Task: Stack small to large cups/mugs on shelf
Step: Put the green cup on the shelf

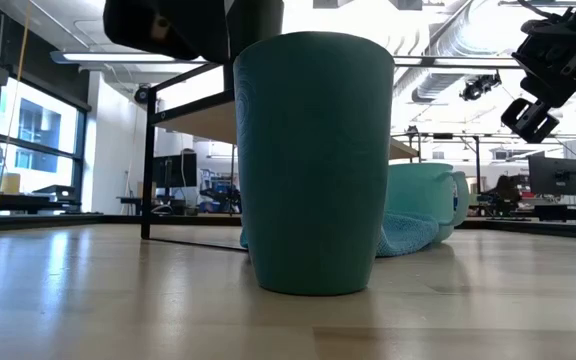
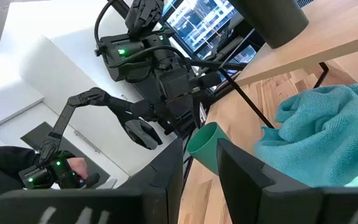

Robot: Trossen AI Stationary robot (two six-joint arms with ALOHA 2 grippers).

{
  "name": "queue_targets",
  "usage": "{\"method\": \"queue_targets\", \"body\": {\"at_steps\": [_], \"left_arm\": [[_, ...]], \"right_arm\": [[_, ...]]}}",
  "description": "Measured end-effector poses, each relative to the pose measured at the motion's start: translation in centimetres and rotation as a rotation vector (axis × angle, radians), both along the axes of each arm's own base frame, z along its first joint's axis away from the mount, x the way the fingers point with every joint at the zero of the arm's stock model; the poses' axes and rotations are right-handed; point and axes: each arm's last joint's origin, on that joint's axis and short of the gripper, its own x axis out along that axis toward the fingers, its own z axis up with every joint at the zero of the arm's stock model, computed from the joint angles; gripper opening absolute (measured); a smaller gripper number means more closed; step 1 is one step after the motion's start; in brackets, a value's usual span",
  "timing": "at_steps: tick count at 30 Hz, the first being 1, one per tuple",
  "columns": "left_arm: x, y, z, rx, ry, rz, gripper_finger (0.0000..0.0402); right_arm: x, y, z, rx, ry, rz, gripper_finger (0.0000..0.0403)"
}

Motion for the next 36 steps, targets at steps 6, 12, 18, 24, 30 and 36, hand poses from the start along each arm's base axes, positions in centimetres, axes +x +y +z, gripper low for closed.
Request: {"method": "queue_targets", "body": {"at_steps": [6, 12, 18, 24, 30, 36], "left_arm": [[0.1, 0.1, 0.0, 0.035, -0.021, 0.027, 0.0172], [0.3, 0.1, 0.1, 0.033, -0.042, 0.027, 0.0172], [0.1, -0.6, 0.2, -0.034, -0.031, -0.052, 0.0172], [-0.4, -1.8, 0.4, -0.078, -0.019, -0.140, 0.0172], [-0.5, -4.1, 4.0, 0.043, -0.214, -0.351, 0.0172], [-0.5, -4.7, 6.4, 0.265, -0.359, -0.493, 0.0172]], "right_arm": [[0.0, 0.0, 0.0, 0.000, 0.002, 0.000, 0.0089], [0.0, 0.0, 0.0, 0.001, 0.002, 0.000, 0.0089], [0.0, 0.0, 0.0, 0.001, 0.003, 0.000, 0.0089], [0.0, 0.0, -0.2, 0.002, 0.028, -0.001, 0.0089], [0.0, 0.0, -0.2, 0.000, 0.028, -0.001, 0.0089], [0.0, 0.0, -0.2, -0.006, 0.026, -0.001, 0.0089]]}}
